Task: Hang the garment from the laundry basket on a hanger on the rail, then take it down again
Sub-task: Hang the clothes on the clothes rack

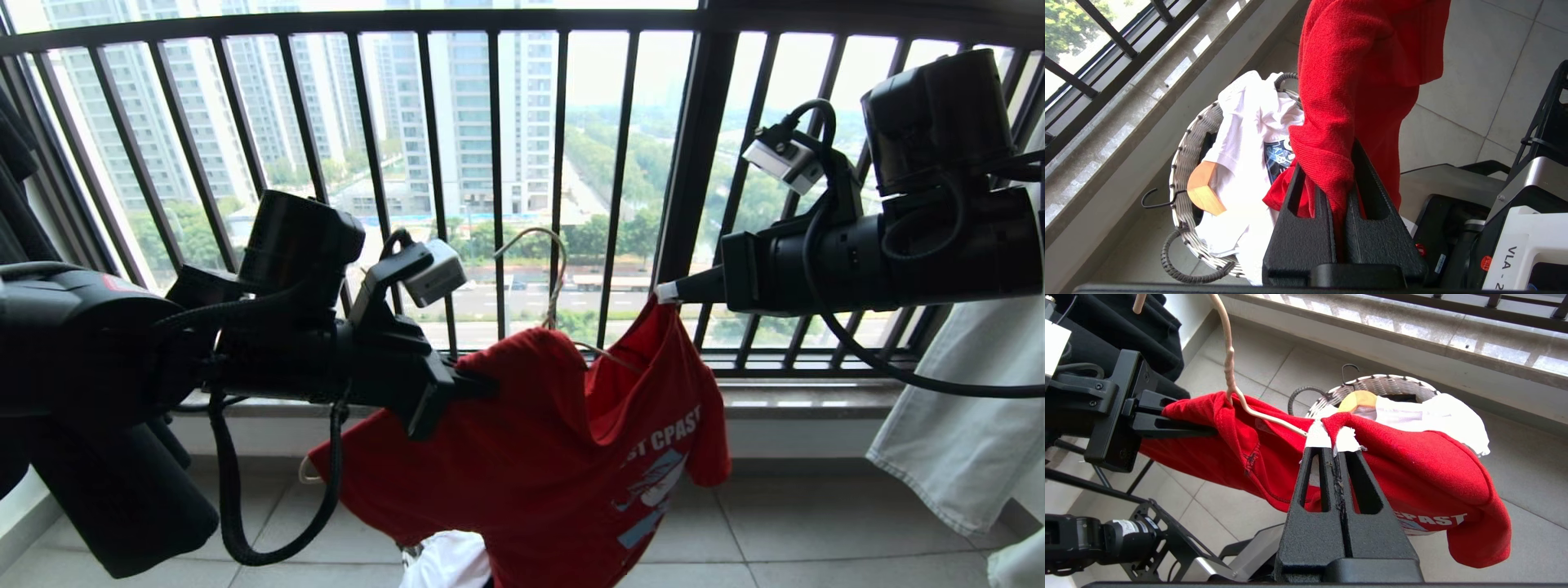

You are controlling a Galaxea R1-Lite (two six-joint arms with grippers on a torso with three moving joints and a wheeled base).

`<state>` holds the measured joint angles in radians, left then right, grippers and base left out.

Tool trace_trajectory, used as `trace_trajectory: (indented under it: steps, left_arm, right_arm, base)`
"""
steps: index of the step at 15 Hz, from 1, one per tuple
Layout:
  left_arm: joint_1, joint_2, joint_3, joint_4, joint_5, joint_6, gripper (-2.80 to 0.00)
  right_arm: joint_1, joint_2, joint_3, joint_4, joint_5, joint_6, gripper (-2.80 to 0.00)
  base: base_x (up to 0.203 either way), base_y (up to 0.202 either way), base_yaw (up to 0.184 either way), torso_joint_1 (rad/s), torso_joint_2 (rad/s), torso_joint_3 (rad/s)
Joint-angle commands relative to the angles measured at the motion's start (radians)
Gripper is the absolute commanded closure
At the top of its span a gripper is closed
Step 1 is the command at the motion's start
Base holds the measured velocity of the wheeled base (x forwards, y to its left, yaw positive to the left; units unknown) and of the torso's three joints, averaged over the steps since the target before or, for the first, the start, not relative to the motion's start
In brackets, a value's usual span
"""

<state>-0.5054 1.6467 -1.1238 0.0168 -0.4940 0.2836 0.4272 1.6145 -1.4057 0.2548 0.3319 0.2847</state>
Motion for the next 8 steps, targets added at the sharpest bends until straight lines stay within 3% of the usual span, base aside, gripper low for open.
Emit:
trace_trajectory:
  steps: [1, 5, 8]
  left_arm:
    - [-0.005, 0.016, 0.003, -0.019, -0.001, 0.001, 0.00]
    - [-0.005, 0.038, 0.020, -0.083, 0.009, -0.008, 0.00]
    - [-0.005, 0.024, 0.022, -0.125, 0.119, -0.009, 0.00]
  right_arm:
    - [0.015, -0.008, 0.002, 0.002, 0.002, 0.010, 0.00]
    - [0.053, -0.014, 0.007, -0.002, 0.004, 0.046, 0.00]
    - [0.045, -0.012, 0.001, -0.007, -0.021, 0.049, 0.00]
  base:
    - [0.000, 0.000, 0.000, 0.000, 0.00, 0.000]
    - [0.000, 0.000, 0.000, 0.000, 0.00, 0.000]
    - [0.000, 0.000, 0.000, 0.000, 0.00, 0.000]
